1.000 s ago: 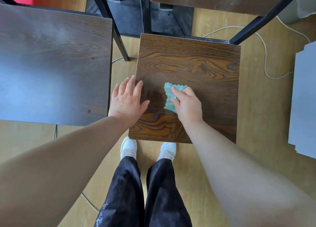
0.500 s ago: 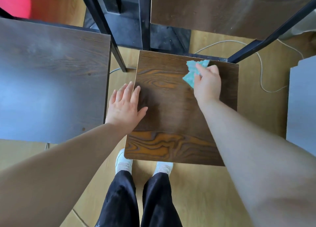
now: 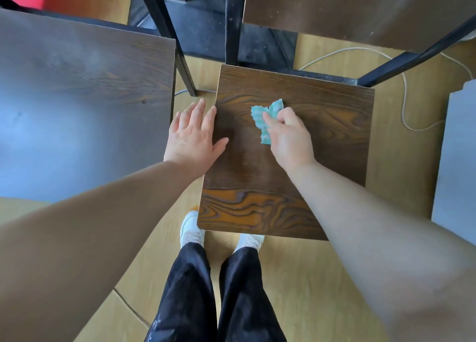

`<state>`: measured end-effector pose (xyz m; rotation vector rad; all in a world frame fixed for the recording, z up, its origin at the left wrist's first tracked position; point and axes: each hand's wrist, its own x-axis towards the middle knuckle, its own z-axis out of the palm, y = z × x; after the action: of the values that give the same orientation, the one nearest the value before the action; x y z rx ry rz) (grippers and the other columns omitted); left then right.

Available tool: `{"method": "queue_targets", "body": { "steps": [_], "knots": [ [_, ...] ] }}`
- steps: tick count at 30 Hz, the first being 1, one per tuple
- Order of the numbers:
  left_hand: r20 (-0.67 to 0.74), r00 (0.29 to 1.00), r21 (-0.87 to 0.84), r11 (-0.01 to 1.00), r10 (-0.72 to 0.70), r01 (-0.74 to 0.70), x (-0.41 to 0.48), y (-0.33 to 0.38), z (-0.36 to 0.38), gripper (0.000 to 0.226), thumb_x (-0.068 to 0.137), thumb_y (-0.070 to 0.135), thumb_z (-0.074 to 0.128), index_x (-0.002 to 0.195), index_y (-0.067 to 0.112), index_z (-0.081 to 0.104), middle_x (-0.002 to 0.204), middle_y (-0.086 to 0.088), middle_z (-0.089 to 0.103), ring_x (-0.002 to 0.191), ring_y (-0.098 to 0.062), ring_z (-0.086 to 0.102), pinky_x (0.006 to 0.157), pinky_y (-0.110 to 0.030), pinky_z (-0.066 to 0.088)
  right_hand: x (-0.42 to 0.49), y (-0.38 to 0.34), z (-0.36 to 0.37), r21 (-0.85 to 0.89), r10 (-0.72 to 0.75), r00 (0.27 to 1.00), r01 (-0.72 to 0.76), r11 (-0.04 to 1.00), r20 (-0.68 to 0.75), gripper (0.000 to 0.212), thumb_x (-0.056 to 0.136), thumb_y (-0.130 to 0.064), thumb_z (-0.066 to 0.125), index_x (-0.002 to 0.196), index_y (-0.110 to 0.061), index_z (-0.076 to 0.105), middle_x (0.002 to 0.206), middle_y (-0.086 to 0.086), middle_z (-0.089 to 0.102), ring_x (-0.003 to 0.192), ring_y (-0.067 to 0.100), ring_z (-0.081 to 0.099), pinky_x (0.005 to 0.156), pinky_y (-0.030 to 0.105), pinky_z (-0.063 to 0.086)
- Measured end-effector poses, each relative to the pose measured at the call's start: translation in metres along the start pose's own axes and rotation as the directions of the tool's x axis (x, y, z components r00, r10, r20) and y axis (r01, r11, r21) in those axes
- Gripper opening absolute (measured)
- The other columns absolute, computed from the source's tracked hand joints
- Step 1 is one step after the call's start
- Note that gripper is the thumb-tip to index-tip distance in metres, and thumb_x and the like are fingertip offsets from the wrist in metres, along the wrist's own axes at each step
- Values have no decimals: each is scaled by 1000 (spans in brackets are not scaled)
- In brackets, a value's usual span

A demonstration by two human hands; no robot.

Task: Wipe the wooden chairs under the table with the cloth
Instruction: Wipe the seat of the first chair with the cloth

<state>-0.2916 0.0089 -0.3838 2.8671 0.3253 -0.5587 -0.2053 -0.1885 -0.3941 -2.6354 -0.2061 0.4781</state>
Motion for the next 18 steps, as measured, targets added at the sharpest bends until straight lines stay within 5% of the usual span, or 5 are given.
{"method": "queue_targets", "body": {
  "steps": [3,7,10,14,18],
  "knots": [
    [16,1000,3,1000,-3,3,-15,-2,4,70,100,58,32,157,20,17,165,-8,11,151,-29,10,122,-47,12,-37,5,15,-41,-115,990,119,992,82,11,99,-35,54,98,-26,47,104,-5,54,97,12,57,73,23,54],
    [20,1000,9,1000,11,-11,-35,-5,9,70,100,57,35,156,19,18,165,-10,13,151,-31,12,122,-47,12,-95,8,35,-43,-247,954,258,965,171,23,95,-23,64,111,-28,49,103,-3,52,97,15,58,74,31,59],
    [13,1000,7,1000,10,-10,-50,-9,13,69,100,55,37,156,18,20,164,-11,15,150,-32,13,121,-48,14,-138,9,44,46,-200,943,195,980,265,22,96,-27,62,98,-37,43,100,-7,51,94,13,58,70,24,56],
    [23,1000,3,1000,5,-5,-70,-15,20,70,100,55,36,156,18,19,164,-10,14,150,-31,13,122,-48,14,-176,11,59,-32,-359,881,387,921,309,26,97,-47,50,71,-54,47,86,-16,48,87,7,49,76,27,44],
    [25,1000,14,1000,-6,5,-89,-19,22,70,100,57,34,156,18,17,165,-9,13,150,-30,11,121,-47,13,-201,21,66,-26,-315,872,350,936,375,18,93,-30,62,105,-43,61,94,-11,49,90,14,49,74,33,50]
  ]
}}
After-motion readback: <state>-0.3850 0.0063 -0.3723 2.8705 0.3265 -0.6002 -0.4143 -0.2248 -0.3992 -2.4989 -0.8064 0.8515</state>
